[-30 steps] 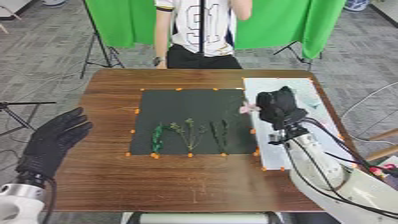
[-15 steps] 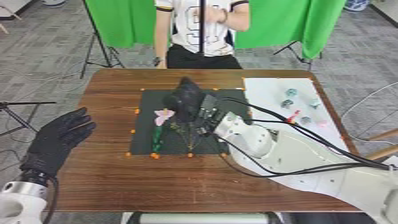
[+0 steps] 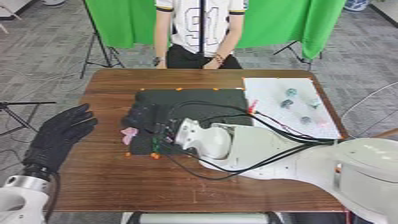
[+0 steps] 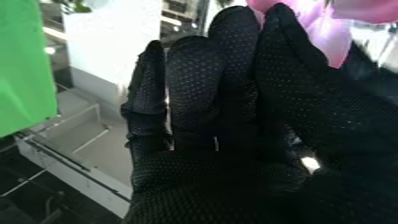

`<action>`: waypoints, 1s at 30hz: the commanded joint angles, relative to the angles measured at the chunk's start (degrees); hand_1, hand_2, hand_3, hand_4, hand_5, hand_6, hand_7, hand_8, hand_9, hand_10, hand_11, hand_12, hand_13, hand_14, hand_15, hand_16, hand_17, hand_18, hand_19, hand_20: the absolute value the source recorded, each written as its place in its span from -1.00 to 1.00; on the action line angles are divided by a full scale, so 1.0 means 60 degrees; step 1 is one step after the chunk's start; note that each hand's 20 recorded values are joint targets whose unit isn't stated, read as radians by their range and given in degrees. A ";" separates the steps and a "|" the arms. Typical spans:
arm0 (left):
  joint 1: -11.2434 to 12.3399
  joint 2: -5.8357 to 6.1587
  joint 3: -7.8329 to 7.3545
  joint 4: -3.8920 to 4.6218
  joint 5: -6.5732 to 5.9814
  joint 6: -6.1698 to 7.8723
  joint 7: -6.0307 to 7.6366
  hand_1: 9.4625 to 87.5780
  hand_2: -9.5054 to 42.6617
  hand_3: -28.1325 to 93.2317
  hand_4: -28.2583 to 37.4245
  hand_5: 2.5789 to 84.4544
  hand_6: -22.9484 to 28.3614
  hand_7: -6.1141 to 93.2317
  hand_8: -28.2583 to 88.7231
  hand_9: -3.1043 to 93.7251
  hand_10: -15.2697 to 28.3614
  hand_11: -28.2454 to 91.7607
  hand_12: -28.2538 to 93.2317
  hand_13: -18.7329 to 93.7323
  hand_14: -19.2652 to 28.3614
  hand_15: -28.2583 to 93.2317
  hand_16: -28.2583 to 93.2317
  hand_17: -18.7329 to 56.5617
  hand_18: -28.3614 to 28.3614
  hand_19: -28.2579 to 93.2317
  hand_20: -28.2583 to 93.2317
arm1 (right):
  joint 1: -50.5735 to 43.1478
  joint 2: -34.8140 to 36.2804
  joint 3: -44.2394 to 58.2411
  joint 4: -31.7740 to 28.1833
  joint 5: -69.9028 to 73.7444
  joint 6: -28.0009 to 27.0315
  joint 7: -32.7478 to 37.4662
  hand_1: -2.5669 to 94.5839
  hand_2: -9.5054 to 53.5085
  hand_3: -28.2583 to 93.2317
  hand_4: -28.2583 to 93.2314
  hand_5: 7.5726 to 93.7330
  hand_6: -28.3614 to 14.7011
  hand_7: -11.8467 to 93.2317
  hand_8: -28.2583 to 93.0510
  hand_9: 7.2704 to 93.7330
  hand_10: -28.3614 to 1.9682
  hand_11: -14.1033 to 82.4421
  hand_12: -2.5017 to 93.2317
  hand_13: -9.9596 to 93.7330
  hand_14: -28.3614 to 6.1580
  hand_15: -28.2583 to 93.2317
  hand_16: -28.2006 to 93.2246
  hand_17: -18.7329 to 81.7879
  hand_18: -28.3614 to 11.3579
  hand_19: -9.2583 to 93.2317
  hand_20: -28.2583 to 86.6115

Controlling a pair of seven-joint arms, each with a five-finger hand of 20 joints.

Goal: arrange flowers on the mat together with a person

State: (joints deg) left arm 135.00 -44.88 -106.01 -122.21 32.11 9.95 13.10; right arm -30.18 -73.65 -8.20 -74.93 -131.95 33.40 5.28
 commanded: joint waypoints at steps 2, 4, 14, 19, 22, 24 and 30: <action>0.0041 0.0125 0.0068 0.0012 -0.0070 0.0100 0.0016 -0.51 -0.57 0.66 -0.74 -0.07 0.13 -0.51 -0.67 -0.24 0.35 -0.07 -0.33 -0.18 0.48 0.08 -0.57 -0.69 0.73 0.26 -0.38 | 0.0637 -0.0321 -0.0548 0.0651 -0.0232 -0.0129 -0.0067 0.06 -1.00 0.81 -1.00 0.40 0.57 0.22 -0.62 0.59 0.52 -0.03 0.19 0.42 0.39 0.55 0.13 -0.08 -0.31 0.53 0.25; 0.0064 0.0142 0.0053 0.0017 -0.0093 0.0120 0.0046 -0.51 -0.57 0.66 -0.73 -0.07 0.13 -0.51 -0.67 -0.23 0.35 -0.07 -0.33 -0.18 0.48 0.08 -0.57 -0.69 0.73 0.26 -0.38 | 0.0729 -0.0372 -0.0679 0.0756 -0.0249 -0.0072 0.0021 0.06 -1.00 0.81 -1.00 0.39 0.58 0.22 -0.62 0.58 0.53 -0.03 0.19 0.42 0.40 0.55 0.13 -0.09 -0.31 0.53 0.25; -0.0093 0.0163 0.0109 0.0063 -0.0012 0.0026 -0.0056 -0.51 -0.57 0.66 -0.73 -0.07 0.13 -0.51 -0.67 -0.23 0.35 -0.07 -0.33 -0.18 0.48 0.08 -0.56 -0.69 0.73 0.26 -0.38 | 0.0842 -0.0374 -0.0557 0.0555 -0.0318 -0.0427 0.0404 -0.03 -1.00 0.81 -1.00 0.27 0.60 0.23 -0.62 0.47 0.54 -0.04 0.17 0.35 0.39 0.54 0.13 -0.14 -0.30 0.49 0.24; -0.0077 0.0125 0.0131 0.0053 -0.0029 0.0019 -0.0059 -0.51 -0.57 0.66 -0.73 -0.07 0.12 -0.51 -0.67 -0.23 0.35 -0.07 -0.33 -0.18 0.48 0.08 -0.56 -0.69 0.73 0.26 -0.38 | 0.0763 -0.0344 -0.0490 0.0437 -0.0221 -0.0450 0.0536 -0.09 -1.00 0.83 -1.00 0.25 0.57 0.22 -0.62 0.45 0.49 -0.04 0.14 0.32 0.35 0.56 0.07 -0.17 -0.32 0.46 0.24; -0.0128 0.0135 0.0154 0.0071 -0.0018 0.0006 -0.0082 -0.51 -0.57 0.66 -0.73 -0.08 0.12 -0.51 -0.67 -0.23 0.35 -0.07 -0.33 -0.18 0.48 0.08 -0.56 -0.69 0.73 0.26 -0.38 | 0.0770 -0.0344 -0.0530 0.0402 -0.0208 -0.0461 0.0618 -0.11 -1.00 0.83 -1.00 0.24 0.56 0.21 -0.62 0.45 0.49 -0.05 0.14 0.31 0.33 0.59 0.01 -0.18 -0.33 0.45 0.24; -0.0113 0.0136 0.0148 0.0066 -0.0029 0.0007 -0.0050 -0.51 -0.57 0.66 -0.73 -0.07 0.13 -0.51 -0.67 -0.23 0.35 -0.07 -0.33 -0.18 0.48 0.08 -0.56 -0.69 0.73 0.26 -0.38 | 0.0810 -0.0357 -0.0586 0.0377 -0.0192 -0.0452 0.0691 -0.13 -1.00 0.84 -1.00 0.24 0.55 0.21 -0.62 0.44 0.48 -0.05 0.14 0.31 0.31 0.59 0.00 -0.18 -0.33 0.45 0.24; -0.0133 0.0115 0.0158 0.0067 -0.0015 0.0006 -0.0079 -0.51 -0.57 0.66 -0.73 -0.08 0.13 -0.51 -0.67 -0.23 0.35 -0.07 -0.33 -0.18 0.48 0.08 -0.56 -0.69 0.73 0.26 -0.38 | 0.0763 -0.0304 -0.0440 0.0307 -0.0191 -0.0653 0.0686 -0.16 -1.00 0.84 -1.00 0.22 0.55 0.21 -0.62 0.40 0.43 0.03 0.07 0.29 0.29 0.61 -0.05 -0.18 -0.34 0.45 0.24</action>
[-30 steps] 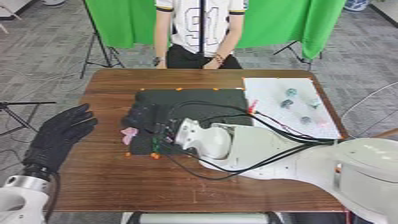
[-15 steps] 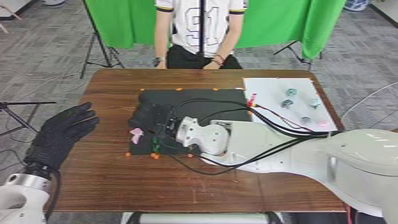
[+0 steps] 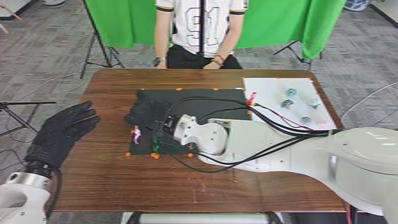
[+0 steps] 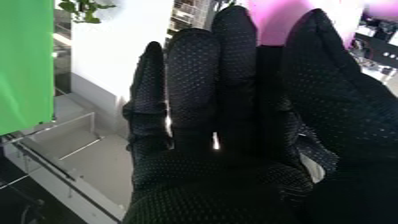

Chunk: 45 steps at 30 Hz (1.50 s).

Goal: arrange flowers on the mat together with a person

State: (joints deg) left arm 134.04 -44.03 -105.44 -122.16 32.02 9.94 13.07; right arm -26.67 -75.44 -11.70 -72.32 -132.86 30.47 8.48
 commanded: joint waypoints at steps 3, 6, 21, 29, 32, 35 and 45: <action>0.0053 -0.0023 0.0051 0.0056 -0.0002 0.0008 -0.0067 -0.51 -0.57 0.66 -0.73 -0.08 0.13 -0.51 -0.67 -0.23 0.35 -0.07 -0.33 -0.18 0.48 0.08 -0.57 -0.69 0.73 0.26 -0.38 | 0.0200 0.0039 0.0124 -0.0196 -0.0058 -0.0278 0.0200 -0.17 -1.00 0.84 -1.00 0.22 0.54 0.20 -0.62 0.38 0.41 0.04 0.05 0.29 0.28 0.61 -0.05 -0.19 -0.34 0.44 0.24; 0.0066 -0.0055 0.0045 0.0050 0.0002 0.0005 -0.0043 -0.51 -0.57 0.66 -0.73 -0.08 0.13 -0.52 -0.67 -0.23 0.35 -0.07 -0.33 -0.18 0.48 0.09 -0.57 -0.69 0.73 0.26 -0.38 | 0.0078 0.0137 0.0414 -0.0343 -0.0117 -0.0434 0.0151 -0.18 -1.00 0.83 -1.00 0.20 0.54 0.20 -0.62 0.37 0.40 0.06 0.01 0.28 0.28 0.61 -0.06 -0.19 -0.34 0.44 0.23; 0.0377 -0.0895 0.0029 -0.0141 0.0173 -0.0046 -0.0075 -0.51 -0.57 0.66 -0.73 -0.08 0.13 -0.51 -0.67 -0.24 0.35 -0.07 -0.33 -0.18 0.48 0.08 -0.56 -0.69 0.73 0.26 -0.38 | -0.5973 0.3454 0.9311 -0.4784 0.3290 -0.2875 -0.2792 -0.46 -0.53 0.93 -0.95 0.13 0.43 -0.09 -0.80 0.14 0.17 0.05 -0.37 0.16 0.20 0.38 -0.15 -0.24 -0.46 0.31 0.14; 0.0099 -0.1413 0.0244 -0.0031 0.0235 -0.0020 0.0221 -0.51 -0.57 0.66 -0.73 -0.08 0.13 -0.51 -0.67 -0.24 0.34 -0.08 -0.33 -0.18 0.48 0.08 -0.56 -0.69 0.73 0.26 -0.38 | -0.9409 0.4899 1.3388 -0.5862 0.8762 -0.4384 -0.3738 -0.51 -0.43 0.92 -0.93 0.12 0.30 -0.20 -0.81 0.06 -0.05 -0.05 -0.40 0.08 0.06 0.28 -0.17 -0.26 -0.50 0.27 0.10; -0.0075 -0.1738 0.0431 0.0024 0.0190 0.0131 0.0555 -0.51 -0.57 0.66 -0.73 -0.07 0.13 -0.51 -0.67 -0.24 0.35 -0.07 -0.33 -0.18 0.48 0.08 -0.56 -0.69 0.73 0.26 -0.38 | -1.0903 0.4976 1.4886 -0.6161 0.9664 -0.4552 -0.3471 -0.53 -0.42 0.92 -0.92 0.10 0.29 -0.23 -0.79 0.05 -0.08 -0.08 -0.40 0.08 0.02 0.25 -0.18 -0.27 -0.53 0.26 0.09; -0.0273 -0.1985 0.0520 0.0118 0.0455 0.0015 0.0460 -0.51 -0.57 0.66 -0.73 -0.07 0.13 -0.51 -0.67 -0.23 0.35 -0.07 -0.33 -0.18 0.48 0.09 -0.56 -0.69 0.73 0.26 -0.38 | -1.2368 0.4947 1.6032 -0.6456 1.0700 -0.4374 -0.3221 -0.54 -0.42 0.92 -0.92 0.10 0.30 -0.24 -0.79 0.06 -0.09 -0.09 -0.40 0.09 0.00 0.24 -0.18 -0.27 -0.55 0.26 0.08; -0.0713 -0.2190 0.0885 0.0308 0.0718 -0.0254 0.0239 -0.51 -0.57 0.66 -0.73 -0.07 0.12 -0.51 -0.67 -0.23 0.35 -0.07 -0.33 -0.18 0.48 0.08 -0.56 -0.69 0.73 0.26 -0.37 | -1.5737 0.3885 1.8554 -0.7430 1.2894 -0.4330 -0.2532 -0.55 -0.44 0.93 -0.90 0.09 0.22 -0.32 -0.75 0.05 -0.17 -0.14 -0.40 0.09 -0.10 0.25 -0.16 -0.26 -0.60 0.33 0.11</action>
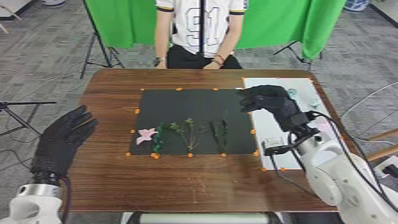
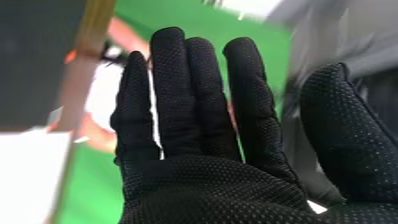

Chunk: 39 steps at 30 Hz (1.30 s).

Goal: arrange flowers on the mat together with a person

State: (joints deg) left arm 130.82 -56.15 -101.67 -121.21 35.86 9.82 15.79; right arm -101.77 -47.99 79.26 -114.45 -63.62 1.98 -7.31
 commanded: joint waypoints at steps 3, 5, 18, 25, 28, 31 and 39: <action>-0.0335 -0.0208 0.0360 0.0214 0.0228 -0.0302 -0.0318 -0.51 -0.57 0.66 -0.73 -0.07 0.13 -0.51 -0.67 -0.23 0.35 -0.07 -0.33 -0.18 0.48 0.08 -0.56 -0.69 0.73 0.27 -0.37 | -0.3948 -0.1157 0.3851 -0.0713 0.1204 0.0361 0.0250 -0.56 -0.44 0.93 -0.89 0.07 0.20 -0.33 -0.75 0.03 -0.18 -0.15 -0.40 0.08 -0.10 0.26 -0.17 -0.26 -0.60 0.34 0.11; -0.0380 -0.0261 0.0371 0.0230 0.0378 -0.0299 -0.0381 -0.51 -0.57 0.66 -0.73 -0.07 0.13 -0.51 -0.67 -0.24 0.35 -0.07 -0.33 -0.18 0.48 0.08 -0.56 -0.68 0.73 0.27 -0.37 | -0.4320 -0.1433 0.4055 -0.0842 0.1291 0.0332 0.0282 -0.56 -0.45 0.93 -0.89 0.06 0.20 -0.33 -0.74 0.02 -0.18 -0.16 -0.40 0.07 -0.10 0.26 -0.17 -0.27 -0.60 0.34 0.11; -0.0521 -0.0353 0.0618 0.0349 0.0298 -0.0499 -0.0506 -0.50 -0.57 0.66 -0.73 -0.09 0.12 -0.52 -0.67 -0.24 0.34 -0.07 -0.33 -0.18 0.48 0.08 -0.56 -0.68 0.73 0.26 -0.37 | -0.5059 -0.2336 0.4627 -0.0928 0.1967 0.0314 0.0288 -0.54 -0.48 0.93 -0.89 0.05 0.20 -0.32 -0.74 0.02 -0.17 -0.16 -0.40 0.07 -0.11 0.26 -0.17 -0.29 -0.61 0.32 0.09; -0.0679 -0.0339 0.0713 0.0399 0.0315 -0.0530 -0.0513 -0.50 -0.57 0.66 -0.73 -0.10 0.12 -0.52 -0.67 -0.24 0.34 -0.07 -0.33 -0.18 0.49 0.08 -0.56 -0.69 0.73 0.26 -0.37 | -0.5110 -0.2386 0.4740 -0.0948 0.2069 0.0258 0.0287 -0.54 -0.48 0.94 -0.89 0.05 0.21 -0.31 -0.75 0.02 -0.17 -0.15 -0.40 0.07 -0.11 0.27 -0.17 -0.29 -0.61 0.32 0.09; -0.0675 -0.0374 0.0749 0.0406 0.0308 -0.0574 -0.0568 -0.50 -0.57 0.66 -0.73 -0.10 0.12 -0.51 -0.67 -0.24 0.34 -0.07 -0.33 -0.18 0.49 0.09 -0.56 -0.69 0.73 0.26 -0.37 | -0.5121 -0.2418 0.4773 -0.0970 0.2051 0.0223 0.0287 -0.54 -0.48 0.94 -0.89 0.05 0.21 -0.31 -0.75 0.02 -0.17 -0.15 -0.40 0.07 -0.11 0.28 -0.18 -0.29 -0.61 0.32 0.08; -0.0565 -0.0469 0.0741 0.0369 0.0315 -0.0595 -0.0682 -0.50 -0.57 0.66 -0.73 -0.10 0.12 -0.52 -0.67 -0.24 0.34 -0.07 -0.33 -0.18 0.48 0.09 -0.56 -0.69 0.73 0.26 -0.37 | -0.5226 -0.2405 0.4884 -0.0993 0.1952 0.0181 0.0340 -0.54 -0.48 0.94 -0.89 0.05 0.20 -0.31 -0.75 0.02 -0.17 -0.15 -0.40 0.07 -0.11 0.28 -0.18 -0.29 -0.61 0.32 0.08; -0.0494 -0.0544 0.0866 0.0276 0.0329 -0.0591 -0.0641 -0.50 -0.57 0.66 -0.73 -0.10 0.12 -0.51 -0.67 -0.24 0.34 -0.07 -0.33 -0.18 0.48 0.09 -0.57 -0.68 0.73 0.26 -0.37 | -0.5073 -0.2509 0.4617 -0.0912 0.1807 0.0209 0.0517 -0.53 -0.48 0.94 -0.89 0.08 0.24 -0.32 -0.75 0.04 -0.16 -0.14 -0.40 0.07 -0.11 0.28 -0.18 -0.29 -0.61 0.32 0.08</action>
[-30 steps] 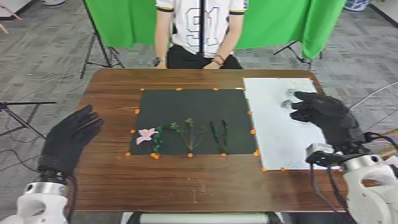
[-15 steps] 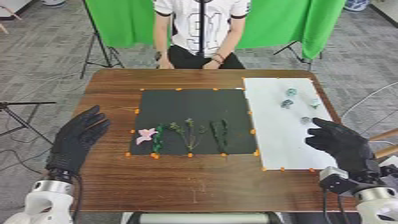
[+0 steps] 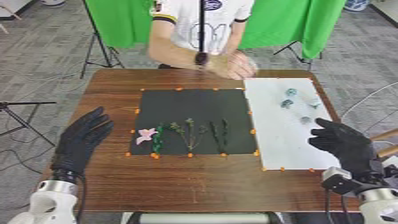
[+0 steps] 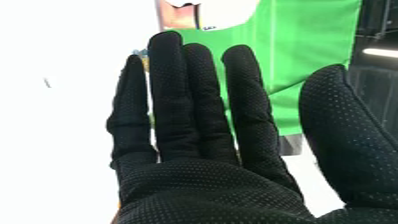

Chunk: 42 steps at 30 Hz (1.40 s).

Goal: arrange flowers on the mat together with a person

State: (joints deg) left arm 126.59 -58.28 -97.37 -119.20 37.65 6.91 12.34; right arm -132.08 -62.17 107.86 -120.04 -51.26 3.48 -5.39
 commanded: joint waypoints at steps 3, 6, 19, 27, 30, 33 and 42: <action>0.0337 -0.0231 0.0010 -0.0076 0.0110 -0.0126 -0.0152 -0.50 -0.57 0.66 -0.73 -0.10 0.12 -0.51 -0.67 -0.24 0.34 -0.07 -0.33 -0.17 0.49 0.09 -0.57 -0.68 0.73 0.26 -0.37 | 0.0135 -0.0184 -0.0315 0.0114 -0.0180 -0.0146 0.0153 -0.54 -0.48 0.95 -0.89 0.07 0.23 -0.32 -0.75 0.03 -0.16 -0.14 -0.40 0.07 -0.11 0.28 -0.18 -0.29 -0.61 0.32 0.08; 0.0321 -0.0209 -0.0005 -0.0033 0.0010 -0.0073 -0.0188 -0.50 -0.58 0.66 -0.73 -0.10 0.12 -0.51 -0.67 -0.24 0.34 -0.07 -0.33 -0.18 0.49 0.09 -0.57 -0.69 0.73 0.26 -0.37 | 0.0213 -0.0176 -0.0387 0.0120 -0.0196 -0.0194 0.0164 -0.54 -0.48 0.95 -0.89 0.06 0.22 -0.31 -0.75 0.03 -0.17 -0.14 -0.40 0.07 -0.11 0.28 -0.18 -0.29 -0.61 0.32 0.08; 0.0250 0.0149 -0.0170 -0.0134 -0.0055 0.0036 -0.0108 -0.50 -0.57 0.66 -0.73 -0.09 0.12 -0.51 -0.67 -0.24 0.34 -0.07 -0.33 -0.18 0.49 0.09 -0.57 -0.69 0.73 0.26 -0.37 | 0.0386 -0.0048 -0.0416 0.0099 -0.0245 -0.0211 0.0203 -0.54 -0.49 0.95 -0.90 0.05 0.20 -0.32 -0.75 0.03 -0.17 -0.15 -0.40 0.07 -0.11 0.27 -0.18 -0.30 -0.61 0.31 0.07; 0.0323 0.0292 -0.0337 -0.0180 -0.0106 0.0045 -0.0073 -0.51 -0.57 0.66 -0.74 -0.09 0.12 -0.51 -0.67 -0.24 0.35 -0.07 -0.33 -0.17 0.49 0.09 -0.57 -0.69 0.73 0.26 -0.37 | 0.0426 -0.0008 -0.0506 0.0119 -0.0311 -0.0215 0.0219 -0.54 -0.49 0.94 -0.89 0.05 0.20 -0.32 -0.74 0.03 -0.17 -0.15 -0.40 0.07 -0.11 0.27 -0.18 -0.30 -0.61 0.31 0.07; 0.0469 0.0273 -0.0393 -0.0231 -0.0160 0.0174 -0.0023 -0.51 -0.56 0.66 -0.74 -0.09 0.12 -0.51 -0.67 -0.24 0.34 -0.07 -0.33 -0.17 0.49 0.09 -0.57 -0.69 0.73 0.26 -0.37 | 0.0473 -0.0067 -0.0582 0.0143 -0.0377 -0.0273 0.0342 -0.54 -0.49 0.94 -0.89 0.05 0.20 -0.32 -0.74 0.03 -0.17 -0.15 -0.40 0.07 -0.11 0.27 -0.18 -0.30 -0.61 0.31 0.07; 0.0733 0.0206 -0.0505 -0.0322 -0.0212 0.0284 0.0056 -0.51 -0.56 0.66 -0.74 -0.09 0.12 -0.51 -0.67 -0.24 0.35 -0.07 -0.33 -0.17 0.49 0.09 -0.57 -0.69 0.73 0.26 -0.37 | 0.0588 -0.0067 -0.0673 0.0196 -0.0429 -0.0445 0.0359 -0.54 -0.49 0.94 -0.89 0.04 0.20 -0.32 -0.74 0.03 -0.17 -0.15 -0.40 0.07 -0.11 0.27 -0.18 -0.30 -0.61 0.31 0.07; 0.0681 0.0374 -0.0507 -0.0297 -0.0245 0.0275 0.0058 -0.51 -0.56 0.66 -0.74 -0.09 0.12 -0.51 -0.67 -0.24 0.35 -0.07 -0.33 -0.17 0.49 0.09 -0.57 -0.69 0.73 0.26 -0.37 | 0.0719 -0.0024 -0.0757 0.0233 -0.0400 -0.0480 0.0301 -0.54 -0.49 0.94 -0.89 0.04 0.20 -0.32 -0.75 0.03 -0.17 -0.15 -0.40 0.07 -0.11 0.27 -0.18 -0.30 -0.62 0.31 0.07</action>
State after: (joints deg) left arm 129.43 -56.43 -100.05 -120.90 36.87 7.61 12.47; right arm -128.47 -62.51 104.07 -119.08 -53.18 1.73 -3.56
